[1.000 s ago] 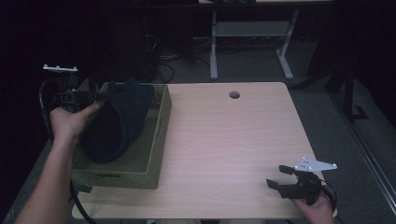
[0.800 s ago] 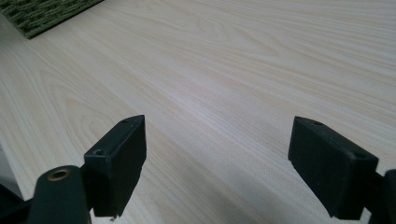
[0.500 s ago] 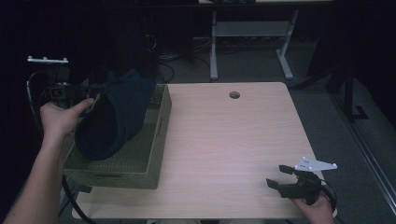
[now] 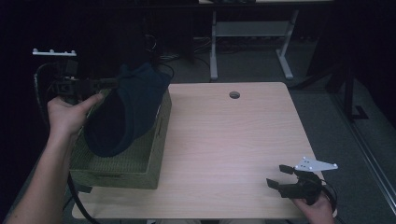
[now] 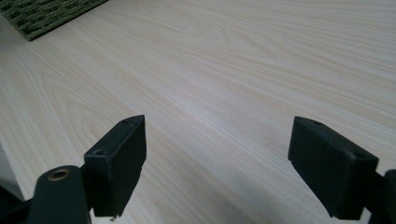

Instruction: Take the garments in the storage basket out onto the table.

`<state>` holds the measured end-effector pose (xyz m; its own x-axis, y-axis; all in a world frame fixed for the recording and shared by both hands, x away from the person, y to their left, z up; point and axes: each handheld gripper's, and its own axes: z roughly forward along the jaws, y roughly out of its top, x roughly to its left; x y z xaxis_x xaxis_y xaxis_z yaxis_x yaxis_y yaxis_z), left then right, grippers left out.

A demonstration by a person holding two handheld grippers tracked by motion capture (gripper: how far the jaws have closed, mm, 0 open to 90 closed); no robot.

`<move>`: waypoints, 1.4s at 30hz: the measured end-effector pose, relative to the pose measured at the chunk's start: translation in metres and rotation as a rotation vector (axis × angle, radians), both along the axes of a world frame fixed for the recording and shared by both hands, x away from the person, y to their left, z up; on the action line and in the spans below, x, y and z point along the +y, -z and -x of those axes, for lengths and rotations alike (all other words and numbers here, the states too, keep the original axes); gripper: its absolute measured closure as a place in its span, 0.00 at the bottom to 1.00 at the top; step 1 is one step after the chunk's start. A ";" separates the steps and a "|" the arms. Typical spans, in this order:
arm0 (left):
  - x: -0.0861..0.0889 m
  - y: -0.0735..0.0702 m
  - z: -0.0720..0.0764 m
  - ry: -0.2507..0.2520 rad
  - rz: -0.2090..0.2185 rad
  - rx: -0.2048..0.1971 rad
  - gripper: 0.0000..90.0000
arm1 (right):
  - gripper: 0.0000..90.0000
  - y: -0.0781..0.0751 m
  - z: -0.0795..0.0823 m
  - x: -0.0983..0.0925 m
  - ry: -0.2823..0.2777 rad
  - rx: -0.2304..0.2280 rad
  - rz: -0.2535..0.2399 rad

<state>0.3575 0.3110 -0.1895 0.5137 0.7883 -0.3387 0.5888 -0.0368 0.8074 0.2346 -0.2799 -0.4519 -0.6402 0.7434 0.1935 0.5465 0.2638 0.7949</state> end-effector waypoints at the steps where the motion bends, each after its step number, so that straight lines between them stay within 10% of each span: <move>1: -0.002 -0.001 0.000 0.008 0.003 -0.002 0.85 | 0.21 0.000 0.000 0.000 0.001 0.000 -0.001; 29: -0.098 0.021 -0.015 0.195 0.077 0.022 0.85 | 0.21 -0.002 0.002 -0.002 0.006 -0.006 -0.012; 42: -0.156 0.056 -0.023 0.234 0.110 0.071 0.84 | 0.21 -0.003 0.002 -0.008 0.007 -0.011 -0.018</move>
